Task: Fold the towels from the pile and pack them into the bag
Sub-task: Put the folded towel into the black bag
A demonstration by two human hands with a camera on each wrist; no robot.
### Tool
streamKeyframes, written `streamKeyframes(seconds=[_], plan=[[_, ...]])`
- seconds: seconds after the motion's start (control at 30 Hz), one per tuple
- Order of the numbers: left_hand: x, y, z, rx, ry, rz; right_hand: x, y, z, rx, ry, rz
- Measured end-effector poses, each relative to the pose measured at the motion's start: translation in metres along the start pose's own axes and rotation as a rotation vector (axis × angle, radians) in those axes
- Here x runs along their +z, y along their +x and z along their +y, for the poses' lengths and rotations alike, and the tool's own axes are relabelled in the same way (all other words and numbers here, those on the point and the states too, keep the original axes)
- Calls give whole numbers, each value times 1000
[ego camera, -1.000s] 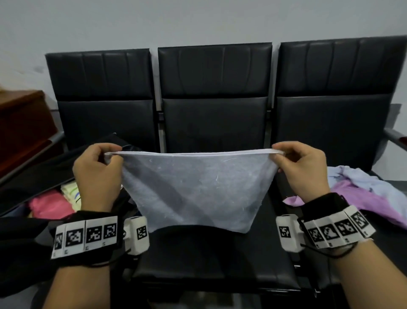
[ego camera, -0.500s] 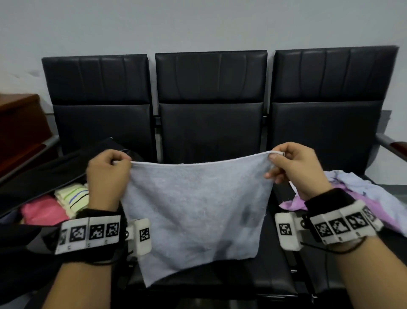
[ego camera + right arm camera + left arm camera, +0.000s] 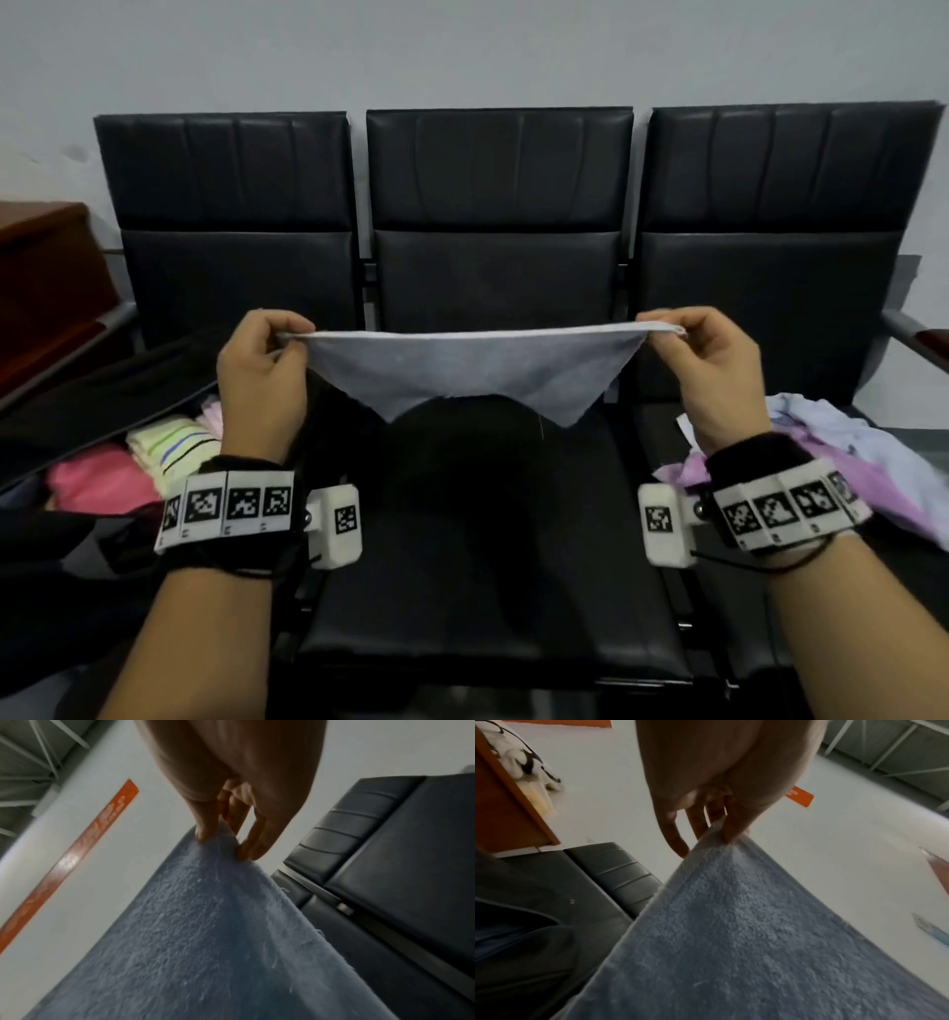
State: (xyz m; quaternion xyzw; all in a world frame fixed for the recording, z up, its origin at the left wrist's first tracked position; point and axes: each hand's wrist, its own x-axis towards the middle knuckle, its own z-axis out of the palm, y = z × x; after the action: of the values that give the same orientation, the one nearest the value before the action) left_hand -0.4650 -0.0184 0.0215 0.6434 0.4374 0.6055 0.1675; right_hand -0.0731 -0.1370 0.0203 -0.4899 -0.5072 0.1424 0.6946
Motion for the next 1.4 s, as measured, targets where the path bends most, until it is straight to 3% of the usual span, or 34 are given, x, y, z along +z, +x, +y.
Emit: streamKeyframes(seconds=[0.1,0.2,0.4,0.57,0.73,0.97,1.4], plan=[[4,-35,-24,-102,3,-47,-7,-42,31,100,-14,-61],[6,-75,-53,-300,62,-122,-17,-84,64,269,-100,-98],[-9,-130,-88,-541,179,-492,-34,-141,89,467,-58,-210],[-17,-149,-97,-677,144,-641,-46,-163,98,576,-24,-247],[-2,-151,-105,-713,141,-553,-38,-166,113,617,-75,-113],[29,-148,-120,-615,142,-326,-22,-153,136,613,-154,55],[77,-124,-156,-583,224,-278,-3,-114,197,644,-412,75]])
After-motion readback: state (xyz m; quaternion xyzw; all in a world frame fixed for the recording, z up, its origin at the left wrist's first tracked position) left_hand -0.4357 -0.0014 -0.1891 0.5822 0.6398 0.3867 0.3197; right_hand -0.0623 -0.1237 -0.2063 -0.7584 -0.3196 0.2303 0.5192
